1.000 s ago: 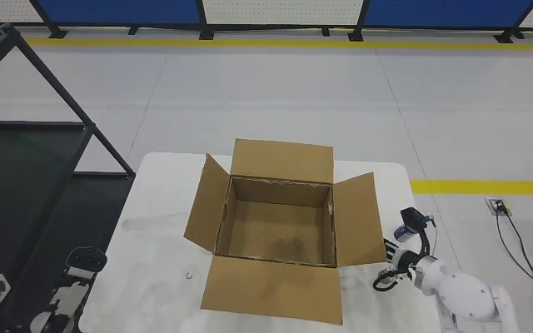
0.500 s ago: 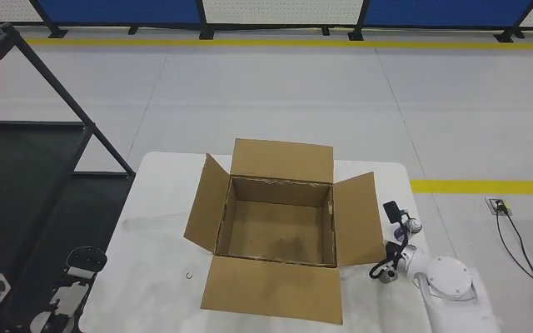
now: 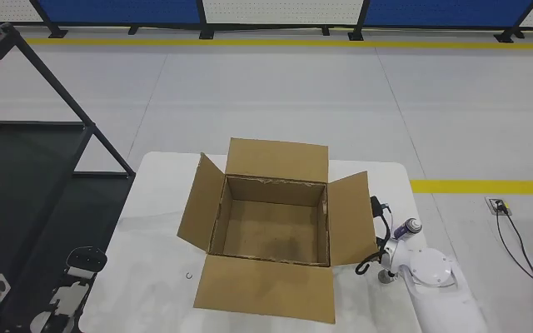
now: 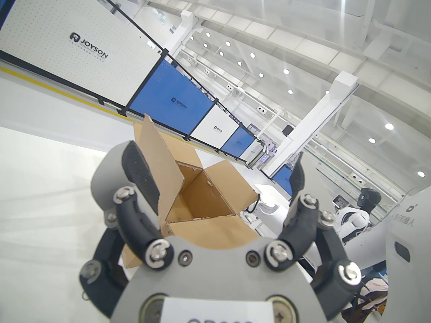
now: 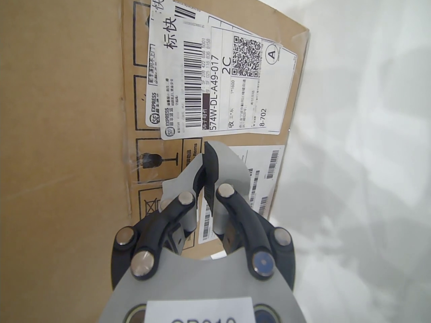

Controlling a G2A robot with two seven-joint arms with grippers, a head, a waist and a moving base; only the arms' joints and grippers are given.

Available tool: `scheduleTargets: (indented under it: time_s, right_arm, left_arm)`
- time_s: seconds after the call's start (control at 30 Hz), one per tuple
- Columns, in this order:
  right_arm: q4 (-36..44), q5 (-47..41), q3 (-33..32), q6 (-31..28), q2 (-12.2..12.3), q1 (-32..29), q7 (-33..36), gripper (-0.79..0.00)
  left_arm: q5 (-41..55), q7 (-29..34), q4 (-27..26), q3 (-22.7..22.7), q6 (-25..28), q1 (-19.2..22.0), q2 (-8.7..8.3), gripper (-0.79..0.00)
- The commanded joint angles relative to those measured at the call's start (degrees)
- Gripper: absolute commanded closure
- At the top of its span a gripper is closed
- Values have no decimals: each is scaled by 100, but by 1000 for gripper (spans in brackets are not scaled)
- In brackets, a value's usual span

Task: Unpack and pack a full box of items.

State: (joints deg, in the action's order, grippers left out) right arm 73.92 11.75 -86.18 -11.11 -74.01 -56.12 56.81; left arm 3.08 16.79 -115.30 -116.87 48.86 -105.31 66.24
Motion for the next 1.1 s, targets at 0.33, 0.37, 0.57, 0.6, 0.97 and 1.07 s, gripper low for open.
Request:
scheduleTargets:
  time_s: [0.33,0.37,0.57,0.6,0.97,1.07]
  right_arm:
    - [115,223,223,45,77,137,-179,0]
    - [229,259,140,26,103,75,-199,0]
    - [1497,507,-666,221,287,-733,-348,-646]
    - [1759,535,-807,276,313,-916,-349,-785]
    - [3665,1338,-1777,1119,456,-2439,-680,-785]
    - [3665,1338,-1777,1119,456,-2439,-680,-785]
  left_arm:
    - [0,0,0,0,0,0,0,-785]
    - [0,0,0,0,0,0,0,-785]
    - [0,0,0,0,0,0,0,-785]
    - [0,0,0,0,0,0,0,-785]
    - [0,0,0,0,0,0,0,-785]
    - [0,0,0,0,0,0,0,-785]
